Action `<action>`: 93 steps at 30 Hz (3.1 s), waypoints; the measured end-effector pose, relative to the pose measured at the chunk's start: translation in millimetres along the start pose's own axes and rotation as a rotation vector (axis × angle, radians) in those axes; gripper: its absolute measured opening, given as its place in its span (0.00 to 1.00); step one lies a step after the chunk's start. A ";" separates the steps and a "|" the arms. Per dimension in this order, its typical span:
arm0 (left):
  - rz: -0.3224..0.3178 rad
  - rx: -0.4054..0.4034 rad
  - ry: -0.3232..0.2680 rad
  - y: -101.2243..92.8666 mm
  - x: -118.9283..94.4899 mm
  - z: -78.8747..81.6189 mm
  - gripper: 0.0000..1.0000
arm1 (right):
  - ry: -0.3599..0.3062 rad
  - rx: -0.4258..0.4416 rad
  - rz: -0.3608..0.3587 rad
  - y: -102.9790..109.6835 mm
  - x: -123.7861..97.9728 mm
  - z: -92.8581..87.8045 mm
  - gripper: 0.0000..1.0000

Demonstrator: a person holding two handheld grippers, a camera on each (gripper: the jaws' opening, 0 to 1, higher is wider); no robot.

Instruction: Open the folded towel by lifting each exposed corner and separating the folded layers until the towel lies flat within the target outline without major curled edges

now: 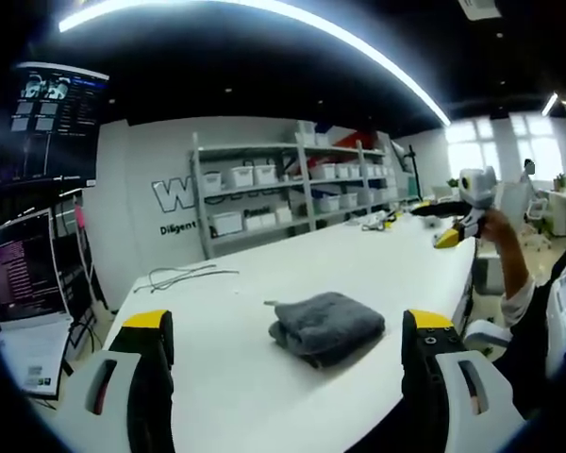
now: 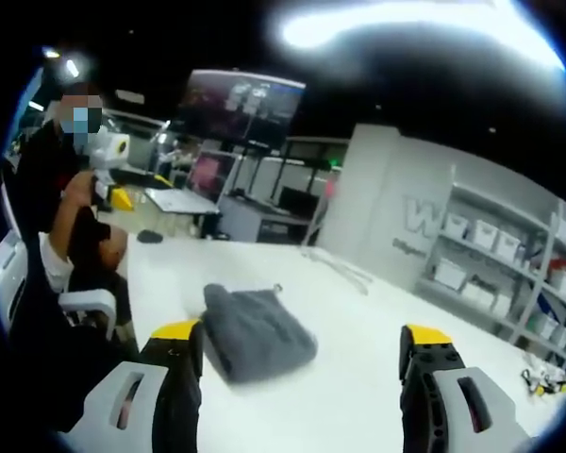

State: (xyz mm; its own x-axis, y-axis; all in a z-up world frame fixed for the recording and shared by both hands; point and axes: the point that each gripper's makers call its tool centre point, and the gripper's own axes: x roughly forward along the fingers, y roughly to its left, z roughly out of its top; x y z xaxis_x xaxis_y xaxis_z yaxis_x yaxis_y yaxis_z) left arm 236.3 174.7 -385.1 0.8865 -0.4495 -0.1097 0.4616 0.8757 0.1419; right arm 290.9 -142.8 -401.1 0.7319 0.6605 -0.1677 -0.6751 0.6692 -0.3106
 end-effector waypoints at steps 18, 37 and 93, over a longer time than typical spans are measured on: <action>-0.025 -0.001 -0.013 -6.1 -0.2 2.3 0.99 | 0.002 -0.033 0.032 8.1 8.5 3.7 0.86; -0.024 0.004 -0.012 -6.5 -2.4 3.2 0.99 | -0.001 -0.056 0.077 20.4 25.7 6.7 0.86; -0.062 -0.012 0.009 -11.4 2.9 -6.2 0.98 | -0.015 -0.017 0.196 42.9 66.7 6.1 0.86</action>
State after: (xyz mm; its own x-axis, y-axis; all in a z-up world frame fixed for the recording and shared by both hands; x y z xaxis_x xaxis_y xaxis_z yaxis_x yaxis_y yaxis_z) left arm 233.5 164.5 -393.2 0.8559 -0.5013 -0.1268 0.5151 0.8483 0.1231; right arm 310.2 -68.0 -419.9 0.5848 0.7828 -0.2128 -0.8029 0.5214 -0.2889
